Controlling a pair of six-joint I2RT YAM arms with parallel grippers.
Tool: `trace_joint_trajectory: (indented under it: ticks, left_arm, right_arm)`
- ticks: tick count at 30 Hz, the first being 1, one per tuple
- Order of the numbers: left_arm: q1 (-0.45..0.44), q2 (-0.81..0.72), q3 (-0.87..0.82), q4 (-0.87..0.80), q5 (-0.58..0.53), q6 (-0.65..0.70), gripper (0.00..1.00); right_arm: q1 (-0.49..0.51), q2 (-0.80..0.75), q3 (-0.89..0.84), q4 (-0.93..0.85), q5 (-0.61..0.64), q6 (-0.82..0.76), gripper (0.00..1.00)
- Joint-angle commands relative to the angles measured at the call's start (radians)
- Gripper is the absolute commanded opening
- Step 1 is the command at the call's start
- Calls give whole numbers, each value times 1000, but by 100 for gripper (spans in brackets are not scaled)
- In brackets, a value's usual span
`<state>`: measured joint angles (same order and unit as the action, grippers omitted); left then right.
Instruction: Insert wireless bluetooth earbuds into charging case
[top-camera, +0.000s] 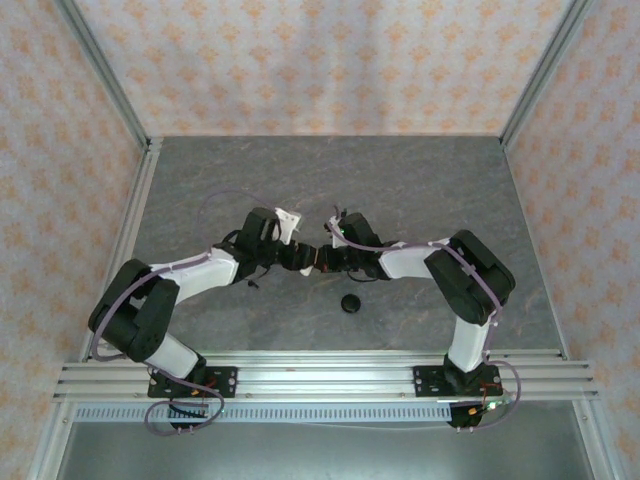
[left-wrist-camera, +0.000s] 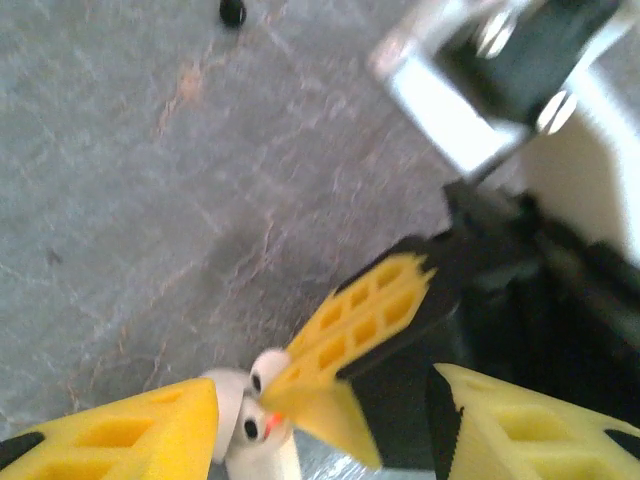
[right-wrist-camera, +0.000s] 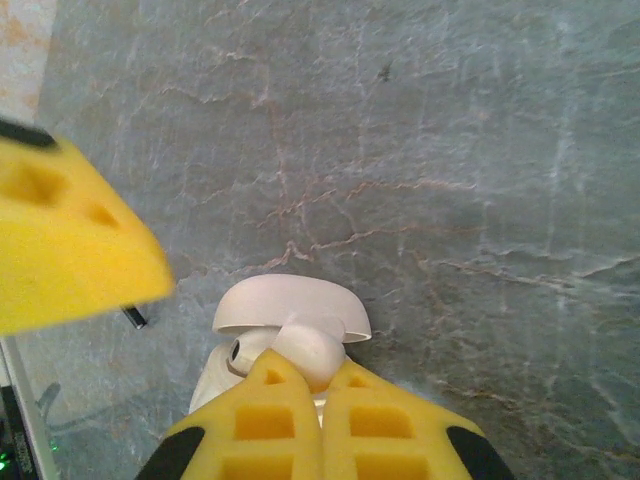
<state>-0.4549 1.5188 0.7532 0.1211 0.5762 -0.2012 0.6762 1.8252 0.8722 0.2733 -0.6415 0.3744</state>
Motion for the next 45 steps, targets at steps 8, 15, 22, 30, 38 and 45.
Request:
trace_joint_trajectory:
  ticks: [8,15,22,30,38,45]
  left_arm:
    - [55,-38,29,-180,13,41,56]
    - [5,-43,-20,-172,-59,28,55]
    - [-27,1,-41,-116,-111,3,51]
    - [-28,59,-46,-73,-98,3,43]
    - [-30,99,-49,-41,-72,-4,40]
    - [-31,103,-61,-41,-62,-3,37]
  right_arm:
    - [11,51,0,-159,1,-35,4]
    - [11,52,5,-161,-3,-31,4]
    - [11,53,11,-170,-7,-33,4]
    - [11,52,8,-174,-7,-31,4]
    - [12,50,10,-178,-10,-32,4]
    - [11,55,14,-180,-12,-30,4]
